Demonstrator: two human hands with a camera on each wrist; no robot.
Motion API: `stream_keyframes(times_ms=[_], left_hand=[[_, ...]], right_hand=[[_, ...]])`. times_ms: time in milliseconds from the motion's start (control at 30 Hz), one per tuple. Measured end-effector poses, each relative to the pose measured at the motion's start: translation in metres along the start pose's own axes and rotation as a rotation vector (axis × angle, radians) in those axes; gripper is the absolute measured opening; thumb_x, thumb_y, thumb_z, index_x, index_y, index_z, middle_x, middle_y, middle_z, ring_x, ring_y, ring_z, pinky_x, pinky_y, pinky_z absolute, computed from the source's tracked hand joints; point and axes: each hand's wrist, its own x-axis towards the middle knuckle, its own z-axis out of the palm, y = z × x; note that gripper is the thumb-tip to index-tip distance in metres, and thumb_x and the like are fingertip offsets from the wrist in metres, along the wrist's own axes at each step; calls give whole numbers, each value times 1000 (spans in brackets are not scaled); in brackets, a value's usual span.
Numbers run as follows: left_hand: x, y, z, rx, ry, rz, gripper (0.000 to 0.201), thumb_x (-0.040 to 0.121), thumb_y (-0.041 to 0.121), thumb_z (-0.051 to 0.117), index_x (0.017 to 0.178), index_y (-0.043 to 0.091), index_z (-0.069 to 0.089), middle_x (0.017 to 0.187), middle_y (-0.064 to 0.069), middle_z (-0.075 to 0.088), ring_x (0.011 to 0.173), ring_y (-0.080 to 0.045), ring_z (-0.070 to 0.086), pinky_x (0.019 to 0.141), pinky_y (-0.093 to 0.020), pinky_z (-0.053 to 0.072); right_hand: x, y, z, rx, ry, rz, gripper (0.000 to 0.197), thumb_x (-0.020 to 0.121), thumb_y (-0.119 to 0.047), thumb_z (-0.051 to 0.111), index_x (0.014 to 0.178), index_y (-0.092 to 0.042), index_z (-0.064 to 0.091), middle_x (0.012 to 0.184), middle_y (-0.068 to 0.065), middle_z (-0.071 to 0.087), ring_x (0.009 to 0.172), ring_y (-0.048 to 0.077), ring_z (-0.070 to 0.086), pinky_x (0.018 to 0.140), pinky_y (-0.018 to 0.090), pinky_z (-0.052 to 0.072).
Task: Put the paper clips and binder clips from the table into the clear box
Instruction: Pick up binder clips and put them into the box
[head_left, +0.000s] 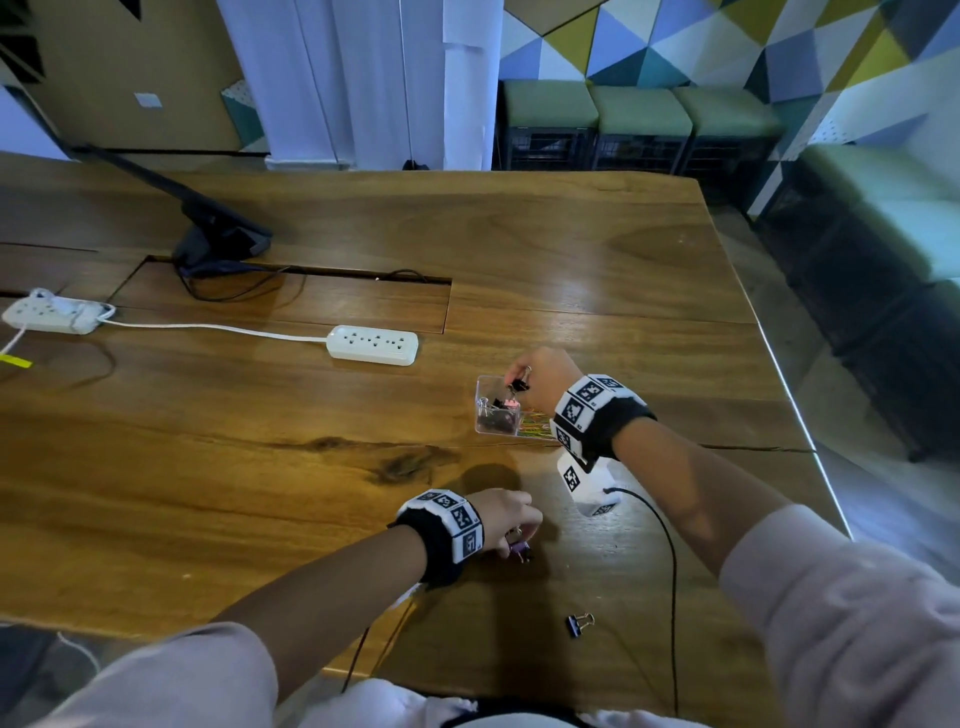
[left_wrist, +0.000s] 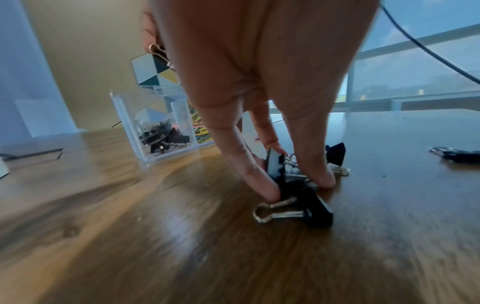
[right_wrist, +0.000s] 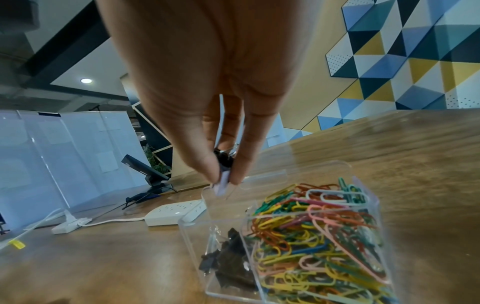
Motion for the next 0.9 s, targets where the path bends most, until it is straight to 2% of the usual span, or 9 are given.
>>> stream_keyframes(times_ms=[100, 267, 367, 467, 567, 667, 800, 900], left_hand=[[-3, -5, 1, -113, 16, -32, 30, 76, 11, 75, 101, 9, 58, 108, -10, 53, 93, -27, 54, 73, -33, 43], [-6, -8, 1, -158, 43, -49, 26, 76, 10, 74, 98, 9, 60, 107, -10, 56, 96, -26, 55, 79, -36, 46], [-6, -8, -1, -166, 57, -52, 21, 77, 10, 73, 95, 8, 62, 107, -10, 57, 97, -24, 55, 81, -37, 47], [-7, -13, 0, -207, 106, -70, 11, 77, 9, 73, 86, 7, 67, 105, -8, 59, 97, -22, 57, 78, -31, 46], [-8, -19, -2, -225, 133, -87, 7, 77, 10, 73, 83, 8, 69, 102, -7, 62, 96, -20, 59, 77, -29, 48], [-8, -24, -6, -255, 158, -102, 10, 77, 11, 74, 83, 5, 70, 100, -8, 66, 94, -19, 60, 71, -21, 43], [-10, -29, -13, -306, 231, -130, 11, 75, 14, 77, 80, 7, 70, 95, -7, 69, 91, -17, 62, 72, -21, 46], [-11, -34, -21, -389, 291, -148, 13, 72, 14, 79, 78, 6, 70, 90, -8, 70, 82, -14, 61, 71, -20, 45]], right_hand=[[7, 0, 7, -13, 10, -4, 19, 82, -3, 63, 94, -17, 70, 111, 2, 65, 98, 15, 60, 81, 21, 47], [15, 1, 10, 8, 9, -25, 24, 87, -1, 56, 98, -16, 71, 109, 3, 68, 95, 14, 63, 74, 15, 46], [18, 3, 9, 23, -18, -40, 24, 88, -3, 55, 100, -17, 70, 111, 1, 68, 94, 11, 63, 78, 18, 50], [17, 5, 9, 42, -36, -55, 28, 89, -1, 49, 101, -17, 69, 112, -1, 67, 87, 4, 59, 76, 15, 48], [13, 12, 8, 65, -14, -40, 32, 89, 2, 47, 102, -18, 69, 113, -1, 66, 96, 9, 62, 82, 18, 50], [2, 22, 6, 94, 59, -18, 29, 89, 2, 47, 103, -14, 68, 109, -1, 68, 98, 10, 63, 82, 15, 48], [-19, 47, 7, 142, 133, 6, 24, 87, -1, 52, 96, -14, 69, 99, 0, 69, 90, 11, 65, 83, 24, 54], [-35, 69, 9, 168, 195, 36, 19, 84, -3, 57, 89, -17, 70, 85, -3, 70, 72, 9, 66, 70, 25, 58]])
